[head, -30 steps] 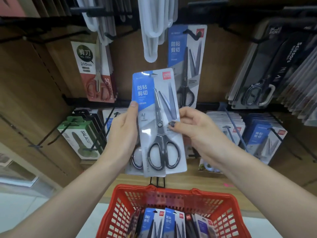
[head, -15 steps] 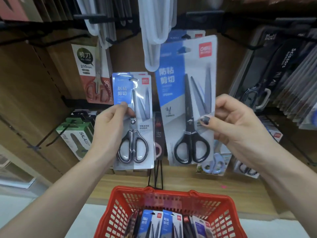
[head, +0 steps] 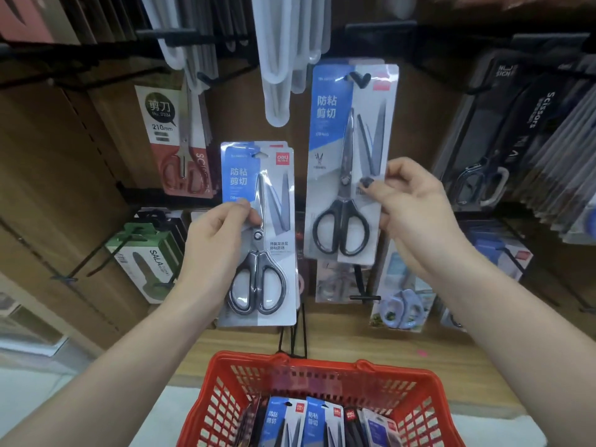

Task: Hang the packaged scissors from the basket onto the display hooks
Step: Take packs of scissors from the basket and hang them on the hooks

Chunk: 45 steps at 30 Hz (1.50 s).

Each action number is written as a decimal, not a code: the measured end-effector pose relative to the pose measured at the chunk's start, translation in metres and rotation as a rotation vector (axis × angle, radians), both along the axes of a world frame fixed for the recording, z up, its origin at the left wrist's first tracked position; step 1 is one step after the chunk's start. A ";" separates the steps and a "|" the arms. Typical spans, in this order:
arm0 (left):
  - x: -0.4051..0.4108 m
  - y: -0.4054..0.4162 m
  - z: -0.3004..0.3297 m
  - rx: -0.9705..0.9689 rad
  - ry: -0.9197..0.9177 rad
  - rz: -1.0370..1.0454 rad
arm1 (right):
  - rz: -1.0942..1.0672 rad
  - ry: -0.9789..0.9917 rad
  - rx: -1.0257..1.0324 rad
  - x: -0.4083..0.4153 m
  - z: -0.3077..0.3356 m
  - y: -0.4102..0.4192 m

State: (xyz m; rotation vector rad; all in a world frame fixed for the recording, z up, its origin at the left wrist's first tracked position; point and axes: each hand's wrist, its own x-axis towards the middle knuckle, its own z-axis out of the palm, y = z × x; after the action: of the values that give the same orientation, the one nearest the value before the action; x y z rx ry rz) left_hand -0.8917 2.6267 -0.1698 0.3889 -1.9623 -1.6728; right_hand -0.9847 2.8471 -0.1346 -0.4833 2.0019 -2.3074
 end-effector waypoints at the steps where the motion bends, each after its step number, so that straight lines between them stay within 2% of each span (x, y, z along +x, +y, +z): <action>1: 0.001 0.001 0.001 0.009 -0.002 -0.012 | -0.027 -0.015 0.001 -0.009 0.002 -0.006; 7: 0.008 0.009 0.001 0.044 -0.042 -0.084 | -0.151 -0.051 0.106 -0.060 0.007 -0.025; 13: 0.009 0.012 -0.001 0.046 0.008 -0.125 | -0.379 0.053 0.433 -0.041 -0.012 -0.015; 15: 0.008 0.012 0.000 0.033 0.011 -0.127 | -0.335 0.083 0.414 -0.016 -0.023 -0.011; 18: 0.006 0.014 0.001 0.045 -0.002 -0.148 | 0.017 -0.049 0.366 0.025 -0.029 -0.020; 20: 0.006 0.018 0.003 0.037 -0.004 -0.164 | 0.139 -0.064 0.377 0.043 -0.029 -0.028; 23: 0.008 0.023 0.004 0.038 0.007 -0.202 | 0.143 -0.054 0.352 0.051 -0.032 -0.028; 26: 0.010 0.026 0.003 0.041 0.011 -0.218 | 0.159 -0.138 0.300 0.049 -0.032 -0.020; 32: 0.005 0.021 -0.004 0.185 0.051 -0.161 | 0.199 -0.250 0.203 0.049 -0.029 -0.007; 34: 0.001 0.016 -0.006 0.174 0.069 -0.139 | 0.176 -0.251 0.165 0.050 -0.027 0.002; 41: -0.004 0.002 -0.005 0.087 0.079 -0.050 | 0.219 -0.024 -0.015 0.051 -0.016 0.030; 45: -0.005 0.001 -0.002 0.059 0.072 -0.067 | 0.189 0.074 -0.023 0.053 -0.012 0.037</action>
State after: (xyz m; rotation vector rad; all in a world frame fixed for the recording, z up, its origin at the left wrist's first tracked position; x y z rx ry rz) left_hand -0.8971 2.6277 -0.1722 0.2833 -1.8958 -1.7651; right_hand -0.9315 2.8836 -0.1469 -0.7347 1.8707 -2.2318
